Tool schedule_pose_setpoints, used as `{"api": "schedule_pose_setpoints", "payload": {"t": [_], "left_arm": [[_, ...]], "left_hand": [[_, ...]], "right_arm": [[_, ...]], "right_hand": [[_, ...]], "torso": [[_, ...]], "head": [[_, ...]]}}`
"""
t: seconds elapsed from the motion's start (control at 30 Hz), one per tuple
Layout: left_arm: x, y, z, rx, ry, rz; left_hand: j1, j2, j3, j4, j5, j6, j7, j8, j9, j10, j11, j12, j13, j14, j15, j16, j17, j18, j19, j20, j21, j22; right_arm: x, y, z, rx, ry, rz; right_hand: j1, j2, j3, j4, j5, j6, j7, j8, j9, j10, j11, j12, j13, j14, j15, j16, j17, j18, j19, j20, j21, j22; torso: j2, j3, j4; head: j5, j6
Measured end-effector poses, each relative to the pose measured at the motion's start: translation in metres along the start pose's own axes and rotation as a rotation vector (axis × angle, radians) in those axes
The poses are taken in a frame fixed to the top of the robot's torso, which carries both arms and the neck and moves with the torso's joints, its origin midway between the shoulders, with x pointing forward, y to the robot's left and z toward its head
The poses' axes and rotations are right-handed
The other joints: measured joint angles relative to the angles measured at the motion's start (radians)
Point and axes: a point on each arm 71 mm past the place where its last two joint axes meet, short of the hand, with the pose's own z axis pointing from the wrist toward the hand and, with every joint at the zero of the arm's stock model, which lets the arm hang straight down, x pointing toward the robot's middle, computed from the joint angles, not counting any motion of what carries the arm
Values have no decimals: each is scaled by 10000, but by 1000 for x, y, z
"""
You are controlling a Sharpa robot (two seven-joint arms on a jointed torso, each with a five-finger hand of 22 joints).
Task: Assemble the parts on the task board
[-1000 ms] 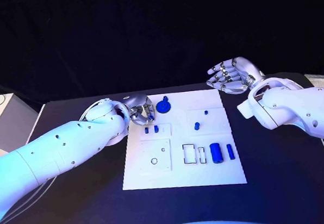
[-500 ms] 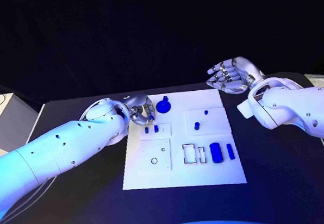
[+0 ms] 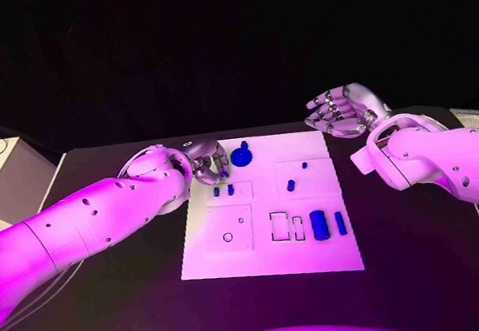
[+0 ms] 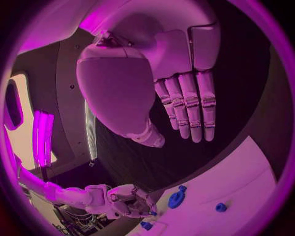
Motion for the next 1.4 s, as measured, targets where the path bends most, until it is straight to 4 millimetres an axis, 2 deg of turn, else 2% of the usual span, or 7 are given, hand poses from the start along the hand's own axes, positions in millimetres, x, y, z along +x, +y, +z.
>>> {"api": "schedule_pose_setpoints", "payload": {"t": [0.5,0.9,1.3,1.4], "left_arm": [[2,0,2,-70,39,110],[4,0,3,-82,89,187],[4,0,3,-72,114,202],[5,1,2,-73,112,202]], "left_hand": [[-80,2,-28,-28,0,32,-37,-5,11,2,-3,1,48,-37,37,-46,-69,0,-36,36,0,-98],[-80,2,-124,-124,2,66,-76,-64,40,72,-72,1,136,-97,-24,-45,-115,1,-74,-2,-40,-108],[-120,42,-206,-206,-36,47,-92,-115,90,71,-71,161,244,-108,-34,-85,-143,2,-110,-38,-77,-137],[-120,41,-248,-248,-38,14,-83,-163,90,9,-128,325,364,-108,-34,-84,-141,2,-110,-38,-79,-137]], "right_arm": [[0,0,0,0,1,2],[0,0,0,6,5,0],[0,0,0,7,7,1],[0,0,0,7,6,1]], "right_hand": [[0,0,0,0,0,0,0,0,-7,0,0,0,0,0,0,-38,-9,0,0,0,0,-20],[0,0,0,0,0,0,0,0,-9,0,0,0,0,0,0,-38,-11,0,0,0,0,-32],[0,0,0,0,0,0,0,0,-8,0,0,0,0,0,0,-38,-21,0,0,0,0,-43],[0,0,0,0,0,0,0,0,-8,0,0,0,0,0,0,-38,-20,0,0,0,0,-43]], "torso": [[-1,4,-3],[-1,0,-4],[-7,-1,-3],[-8,-1,2]], "head": [[-14,-12],[-17,-41],[-23,-57],[-16,-51]]}}
